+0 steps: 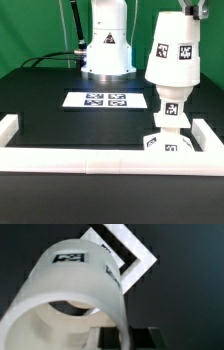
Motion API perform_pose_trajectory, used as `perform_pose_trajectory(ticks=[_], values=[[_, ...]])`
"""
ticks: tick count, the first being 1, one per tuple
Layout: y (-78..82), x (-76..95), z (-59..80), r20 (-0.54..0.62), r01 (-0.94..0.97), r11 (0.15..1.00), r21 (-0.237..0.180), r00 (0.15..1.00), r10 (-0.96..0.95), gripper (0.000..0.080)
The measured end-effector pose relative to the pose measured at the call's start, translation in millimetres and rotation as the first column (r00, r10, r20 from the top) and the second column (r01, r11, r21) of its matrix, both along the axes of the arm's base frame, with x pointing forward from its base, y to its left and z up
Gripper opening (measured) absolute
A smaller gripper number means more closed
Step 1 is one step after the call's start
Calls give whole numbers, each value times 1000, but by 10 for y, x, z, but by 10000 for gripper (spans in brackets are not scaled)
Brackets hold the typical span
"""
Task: Assemble lamp
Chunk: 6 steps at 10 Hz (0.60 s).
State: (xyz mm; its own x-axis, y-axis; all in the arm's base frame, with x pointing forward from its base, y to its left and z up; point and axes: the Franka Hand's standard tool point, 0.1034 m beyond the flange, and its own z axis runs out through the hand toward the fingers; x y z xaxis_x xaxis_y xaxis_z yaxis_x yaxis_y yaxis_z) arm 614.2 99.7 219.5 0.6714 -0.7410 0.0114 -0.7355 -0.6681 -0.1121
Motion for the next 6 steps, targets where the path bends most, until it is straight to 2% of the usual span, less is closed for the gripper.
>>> perform_pose_trajectory(ticks=[6], values=[[89, 70, -337, 1, -16, 1000, -23, 1000, 16, 47]])
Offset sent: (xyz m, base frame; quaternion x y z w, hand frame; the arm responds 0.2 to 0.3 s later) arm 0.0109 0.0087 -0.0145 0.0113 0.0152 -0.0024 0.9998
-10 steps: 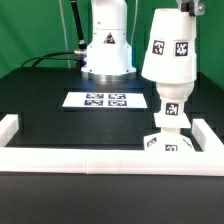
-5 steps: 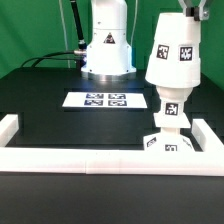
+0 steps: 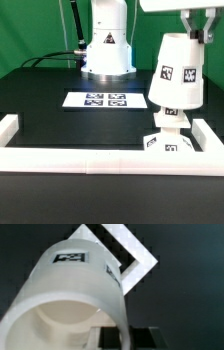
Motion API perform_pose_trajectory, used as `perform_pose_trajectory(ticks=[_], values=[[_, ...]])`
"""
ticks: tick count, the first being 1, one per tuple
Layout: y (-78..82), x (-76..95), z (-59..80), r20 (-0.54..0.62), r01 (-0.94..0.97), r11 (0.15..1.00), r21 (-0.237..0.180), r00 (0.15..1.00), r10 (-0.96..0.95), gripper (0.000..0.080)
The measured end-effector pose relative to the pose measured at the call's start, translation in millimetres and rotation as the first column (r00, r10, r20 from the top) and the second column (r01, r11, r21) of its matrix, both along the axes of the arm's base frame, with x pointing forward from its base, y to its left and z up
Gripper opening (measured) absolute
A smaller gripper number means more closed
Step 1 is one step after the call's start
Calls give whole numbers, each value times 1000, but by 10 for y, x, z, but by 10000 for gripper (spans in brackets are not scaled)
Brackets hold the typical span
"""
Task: Assemble lamp
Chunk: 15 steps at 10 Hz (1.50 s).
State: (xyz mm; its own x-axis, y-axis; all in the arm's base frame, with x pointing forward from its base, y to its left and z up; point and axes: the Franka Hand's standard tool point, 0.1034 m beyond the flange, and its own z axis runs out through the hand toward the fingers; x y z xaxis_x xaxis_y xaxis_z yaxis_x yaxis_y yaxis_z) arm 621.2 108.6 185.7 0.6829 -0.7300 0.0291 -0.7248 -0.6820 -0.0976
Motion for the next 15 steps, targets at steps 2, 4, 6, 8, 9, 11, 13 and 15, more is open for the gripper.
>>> perform_pose_trajectory(ticks=[2, 4, 6, 8, 9, 11, 13, 15], values=[[-20, -19, -112, -16, -5, 1000, -8, 1000, 5, 47], [-22, -27, -136, -20, -6, 1000, -10, 1000, 6, 47], [-22, -28, -139, -20, -6, 1000, -10, 1000, 6, 280], [-22, -29, -140, -20, -6, 1000, -10, 1000, 6, 417], [-22, -29, -140, -20, -6, 1000, -10, 1000, 6, 603], [-50, -96, -24, -16, 8, 1000, 5, 1000, -8, 669], [-34, -299, 151, -47, 60, 998, 33, 997, -58, 698], [24, -377, 250, -50, 82, 996, 44, 996, -80, 699]])
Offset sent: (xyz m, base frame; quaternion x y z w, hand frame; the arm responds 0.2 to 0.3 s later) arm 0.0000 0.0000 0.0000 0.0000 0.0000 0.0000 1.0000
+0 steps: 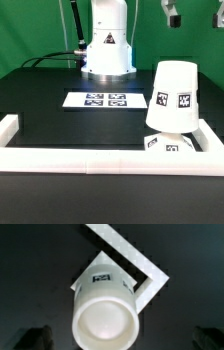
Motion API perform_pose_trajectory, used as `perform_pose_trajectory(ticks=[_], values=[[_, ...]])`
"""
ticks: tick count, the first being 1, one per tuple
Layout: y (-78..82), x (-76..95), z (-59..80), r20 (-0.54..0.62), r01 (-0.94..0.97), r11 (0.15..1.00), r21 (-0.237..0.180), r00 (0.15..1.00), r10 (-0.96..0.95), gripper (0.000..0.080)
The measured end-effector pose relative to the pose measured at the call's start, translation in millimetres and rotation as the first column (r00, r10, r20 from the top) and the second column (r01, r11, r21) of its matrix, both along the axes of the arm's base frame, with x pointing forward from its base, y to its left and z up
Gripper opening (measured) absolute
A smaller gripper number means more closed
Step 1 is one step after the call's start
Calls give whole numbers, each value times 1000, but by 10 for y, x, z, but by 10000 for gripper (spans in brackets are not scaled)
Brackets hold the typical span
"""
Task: Assemble lamp
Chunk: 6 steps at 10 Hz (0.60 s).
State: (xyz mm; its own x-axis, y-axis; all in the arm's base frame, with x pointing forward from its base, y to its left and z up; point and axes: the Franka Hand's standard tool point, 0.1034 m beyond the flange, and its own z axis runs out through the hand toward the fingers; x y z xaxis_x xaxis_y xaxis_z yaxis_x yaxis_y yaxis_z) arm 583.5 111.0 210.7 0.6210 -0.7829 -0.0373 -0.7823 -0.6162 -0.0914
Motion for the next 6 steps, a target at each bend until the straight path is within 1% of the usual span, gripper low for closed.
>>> perform_pose_trajectory(ticks=[1, 6], values=[[-11, 3, -32, -3, -3, 1000, -3, 1000, 3, 699], [-7, -1, -40, -4, -4, 1000, -3, 1000, 4, 699]])
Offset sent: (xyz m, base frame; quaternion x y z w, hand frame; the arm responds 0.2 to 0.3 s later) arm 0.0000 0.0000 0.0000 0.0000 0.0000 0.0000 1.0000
